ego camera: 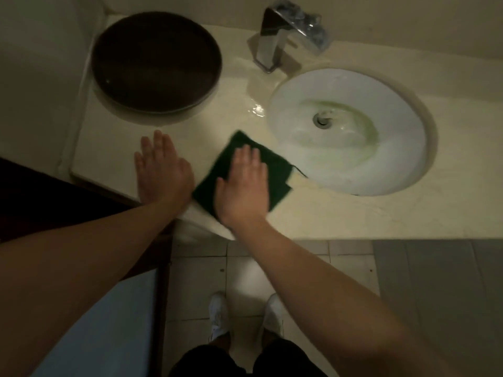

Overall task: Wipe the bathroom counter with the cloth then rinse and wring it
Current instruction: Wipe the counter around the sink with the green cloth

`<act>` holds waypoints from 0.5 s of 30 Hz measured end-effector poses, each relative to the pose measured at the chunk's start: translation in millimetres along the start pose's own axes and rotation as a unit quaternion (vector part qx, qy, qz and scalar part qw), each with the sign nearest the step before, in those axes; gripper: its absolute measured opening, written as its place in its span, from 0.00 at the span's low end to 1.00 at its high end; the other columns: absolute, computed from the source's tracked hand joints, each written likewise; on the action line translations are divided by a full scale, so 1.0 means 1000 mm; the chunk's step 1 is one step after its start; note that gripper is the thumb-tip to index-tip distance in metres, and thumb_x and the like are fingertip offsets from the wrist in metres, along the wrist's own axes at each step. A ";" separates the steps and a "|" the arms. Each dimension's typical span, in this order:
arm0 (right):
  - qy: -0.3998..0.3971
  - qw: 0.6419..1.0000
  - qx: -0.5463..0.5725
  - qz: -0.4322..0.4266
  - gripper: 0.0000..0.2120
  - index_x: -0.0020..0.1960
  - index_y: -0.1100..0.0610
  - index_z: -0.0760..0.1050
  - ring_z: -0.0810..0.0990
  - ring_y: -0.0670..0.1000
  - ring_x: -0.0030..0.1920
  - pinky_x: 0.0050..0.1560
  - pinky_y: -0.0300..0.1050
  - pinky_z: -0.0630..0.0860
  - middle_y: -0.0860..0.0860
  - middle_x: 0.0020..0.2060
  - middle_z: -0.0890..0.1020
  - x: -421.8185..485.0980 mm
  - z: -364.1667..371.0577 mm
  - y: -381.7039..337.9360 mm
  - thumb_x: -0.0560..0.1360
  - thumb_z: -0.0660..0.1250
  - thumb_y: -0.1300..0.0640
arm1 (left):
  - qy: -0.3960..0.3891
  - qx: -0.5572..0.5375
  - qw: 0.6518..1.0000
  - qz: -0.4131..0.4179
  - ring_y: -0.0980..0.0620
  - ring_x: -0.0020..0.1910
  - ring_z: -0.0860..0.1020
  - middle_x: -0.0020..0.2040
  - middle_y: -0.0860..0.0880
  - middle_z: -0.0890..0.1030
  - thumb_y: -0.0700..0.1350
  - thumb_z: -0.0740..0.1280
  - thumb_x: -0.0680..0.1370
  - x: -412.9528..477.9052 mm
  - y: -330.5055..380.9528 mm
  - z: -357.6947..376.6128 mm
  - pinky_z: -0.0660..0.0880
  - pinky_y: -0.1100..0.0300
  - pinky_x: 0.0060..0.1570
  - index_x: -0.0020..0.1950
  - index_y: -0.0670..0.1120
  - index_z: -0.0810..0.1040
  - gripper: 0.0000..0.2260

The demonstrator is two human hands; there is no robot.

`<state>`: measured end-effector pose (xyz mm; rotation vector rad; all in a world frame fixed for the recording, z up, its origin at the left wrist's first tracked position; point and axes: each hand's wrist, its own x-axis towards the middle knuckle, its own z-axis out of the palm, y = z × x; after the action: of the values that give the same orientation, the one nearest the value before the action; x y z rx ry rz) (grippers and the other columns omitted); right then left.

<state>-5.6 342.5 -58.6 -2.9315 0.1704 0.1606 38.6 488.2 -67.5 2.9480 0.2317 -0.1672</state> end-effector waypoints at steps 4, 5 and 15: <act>-0.018 0.998 -0.001 -0.053 0.32 0.79 0.59 0.45 0.45 0.55 0.79 0.77 0.55 0.49 0.55 0.79 0.48 -0.016 0.000 0.022 0.80 0.47 0.45 | 0.012 0.009 1.000 0.002 0.39 0.78 0.51 0.79 0.41 0.54 0.49 0.52 0.80 0.000 -0.001 0.004 0.49 0.42 0.75 0.78 0.37 0.54 0.28; -0.009 0.999 0.008 -0.042 0.33 0.79 0.59 0.47 0.47 0.55 0.79 0.77 0.55 0.50 0.55 0.79 0.51 -0.025 -0.003 0.044 0.80 0.49 0.45 | 0.013 0.014 1.000 0.004 0.39 0.78 0.51 0.79 0.41 0.54 0.49 0.52 0.81 -0.001 -0.002 0.005 0.49 0.42 0.75 0.78 0.37 0.53 0.28; 0.054 0.964 -0.014 0.261 0.32 0.78 0.65 0.49 0.51 0.62 0.78 0.77 0.59 0.49 0.63 0.77 0.54 -0.028 -0.022 0.157 0.80 0.44 0.46 | -0.001 0.027 1.000 -0.008 0.40 0.78 0.49 0.80 0.41 0.52 0.51 0.49 0.81 -0.003 0.002 0.002 0.48 0.43 0.76 0.79 0.38 0.50 0.29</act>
<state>-50.5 187.7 -63.9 -2.8503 0.9638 0.0772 36.0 485.6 -68.4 2.9997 0.2543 -0.1805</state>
